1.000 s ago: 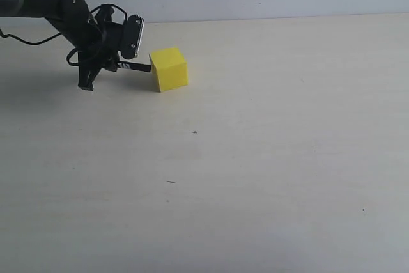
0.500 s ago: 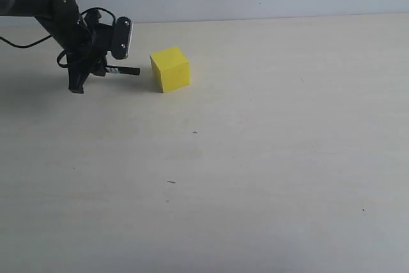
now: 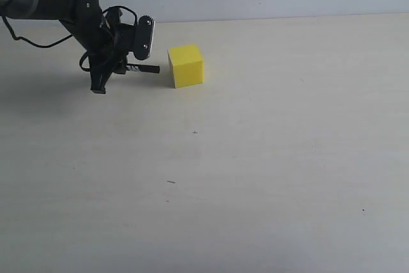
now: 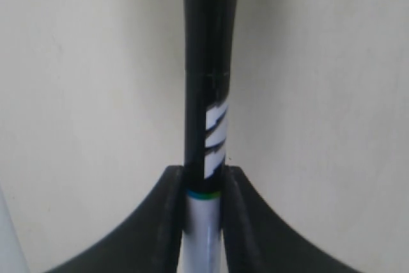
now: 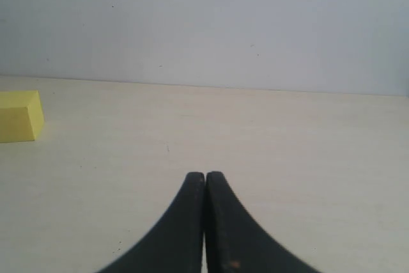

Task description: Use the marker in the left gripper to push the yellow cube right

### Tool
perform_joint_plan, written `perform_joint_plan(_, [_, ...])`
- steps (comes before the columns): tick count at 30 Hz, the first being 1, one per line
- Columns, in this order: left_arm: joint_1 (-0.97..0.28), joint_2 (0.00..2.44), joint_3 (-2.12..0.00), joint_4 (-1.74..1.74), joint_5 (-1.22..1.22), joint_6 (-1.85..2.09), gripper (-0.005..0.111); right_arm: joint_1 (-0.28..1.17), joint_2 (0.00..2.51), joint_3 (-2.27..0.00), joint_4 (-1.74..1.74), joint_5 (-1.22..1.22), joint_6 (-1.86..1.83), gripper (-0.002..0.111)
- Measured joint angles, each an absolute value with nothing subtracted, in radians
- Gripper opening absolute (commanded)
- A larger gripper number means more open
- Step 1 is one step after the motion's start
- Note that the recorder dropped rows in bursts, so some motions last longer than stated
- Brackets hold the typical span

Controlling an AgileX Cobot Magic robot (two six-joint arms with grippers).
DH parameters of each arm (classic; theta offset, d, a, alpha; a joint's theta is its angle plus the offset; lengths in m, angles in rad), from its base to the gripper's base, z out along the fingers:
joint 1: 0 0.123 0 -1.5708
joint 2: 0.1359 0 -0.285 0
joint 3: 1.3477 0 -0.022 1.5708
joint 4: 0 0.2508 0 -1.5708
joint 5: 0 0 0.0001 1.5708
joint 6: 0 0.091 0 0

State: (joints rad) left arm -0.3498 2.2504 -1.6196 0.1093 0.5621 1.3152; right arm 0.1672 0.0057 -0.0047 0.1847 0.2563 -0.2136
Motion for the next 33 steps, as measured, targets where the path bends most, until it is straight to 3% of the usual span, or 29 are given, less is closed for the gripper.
perform_joint_plan(18, [-0.374, 2.25, -1.62, 0.117, 0.371, 1.283, 0.0, 0.167, 0.006, -0.005, 0.185, 0.256, -0.214, 0.0])
perform_joint_plan(33, [-0.357, 2.255, -1.62, 0.113, 0.402, 1.205, 0.0, 0.167, 0.006, -0.005, 0.187, 0.256, -0.214, 0.0])
